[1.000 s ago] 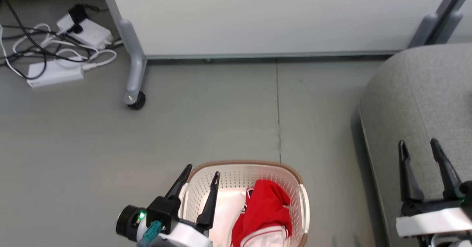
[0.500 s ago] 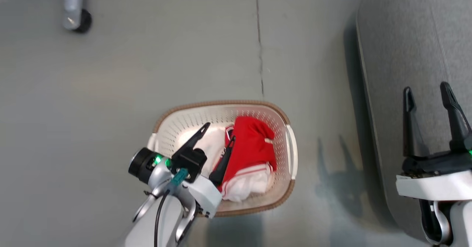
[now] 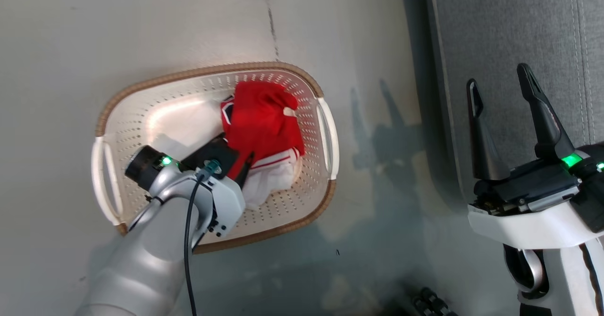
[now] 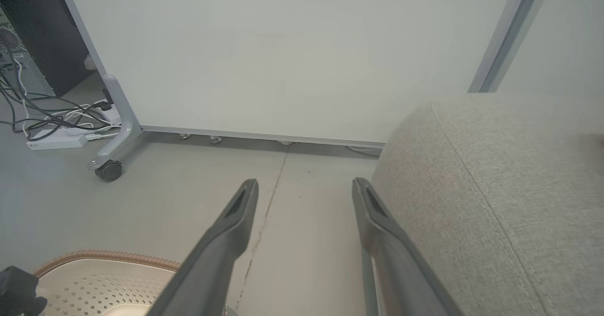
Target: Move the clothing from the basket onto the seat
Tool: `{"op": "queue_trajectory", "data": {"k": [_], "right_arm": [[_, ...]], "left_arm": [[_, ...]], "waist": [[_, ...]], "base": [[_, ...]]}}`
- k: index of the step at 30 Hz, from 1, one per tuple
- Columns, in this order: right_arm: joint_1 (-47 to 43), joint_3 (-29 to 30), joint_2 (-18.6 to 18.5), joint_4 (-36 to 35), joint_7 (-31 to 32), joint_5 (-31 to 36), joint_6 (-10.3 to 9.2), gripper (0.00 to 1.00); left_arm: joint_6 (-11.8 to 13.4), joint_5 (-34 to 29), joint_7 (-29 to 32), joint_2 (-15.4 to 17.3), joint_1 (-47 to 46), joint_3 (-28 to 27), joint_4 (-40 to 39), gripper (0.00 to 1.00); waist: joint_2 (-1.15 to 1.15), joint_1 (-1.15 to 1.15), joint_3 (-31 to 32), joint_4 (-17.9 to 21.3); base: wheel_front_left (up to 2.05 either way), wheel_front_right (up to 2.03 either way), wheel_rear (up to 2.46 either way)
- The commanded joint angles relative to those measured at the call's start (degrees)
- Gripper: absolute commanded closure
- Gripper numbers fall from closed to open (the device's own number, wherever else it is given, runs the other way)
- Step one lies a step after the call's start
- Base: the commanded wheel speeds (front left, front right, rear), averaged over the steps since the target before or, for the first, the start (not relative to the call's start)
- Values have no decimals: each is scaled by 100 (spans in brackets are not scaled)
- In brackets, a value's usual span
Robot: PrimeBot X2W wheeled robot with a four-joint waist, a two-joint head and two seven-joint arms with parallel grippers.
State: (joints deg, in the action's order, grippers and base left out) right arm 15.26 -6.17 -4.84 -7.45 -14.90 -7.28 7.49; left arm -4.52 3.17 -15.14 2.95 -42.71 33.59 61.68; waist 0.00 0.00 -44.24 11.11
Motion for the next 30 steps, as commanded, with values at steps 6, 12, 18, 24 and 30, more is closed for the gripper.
{"op": "queue_trajectory", "data": {"k": [6,12,18,24,30], "right_arm": [[237,-145,72,-263,-32,-84,1,0],[333,-254,136,-440,-33,-117,1,0],[401,-396,173,-483,-33,-93,1,0],[387,-492,190,-518,-33,-102,1,0],[284,-475,196,-561,-33,-71,1,0]], "left_arm": [[237,211,229,8,-751,-89,871,0],[138,387,500,16,-1064,-135,1097,0],[389,512,816,141,-1298,-233,1187,0],[574,386,1155,215,-1447,-71,1208,0],[915,-22,1685,285,-1510,378,1217,0]], "waist": [[0,0,-749,480],[0,0,-1021,601],[0,0,-1269,703],[0,0,-1439,754],[0,0,-1468,759]], "base": [[0,0,0],[0,0,0],[0,0,0],[0,0,0],[0,0,0]]}}
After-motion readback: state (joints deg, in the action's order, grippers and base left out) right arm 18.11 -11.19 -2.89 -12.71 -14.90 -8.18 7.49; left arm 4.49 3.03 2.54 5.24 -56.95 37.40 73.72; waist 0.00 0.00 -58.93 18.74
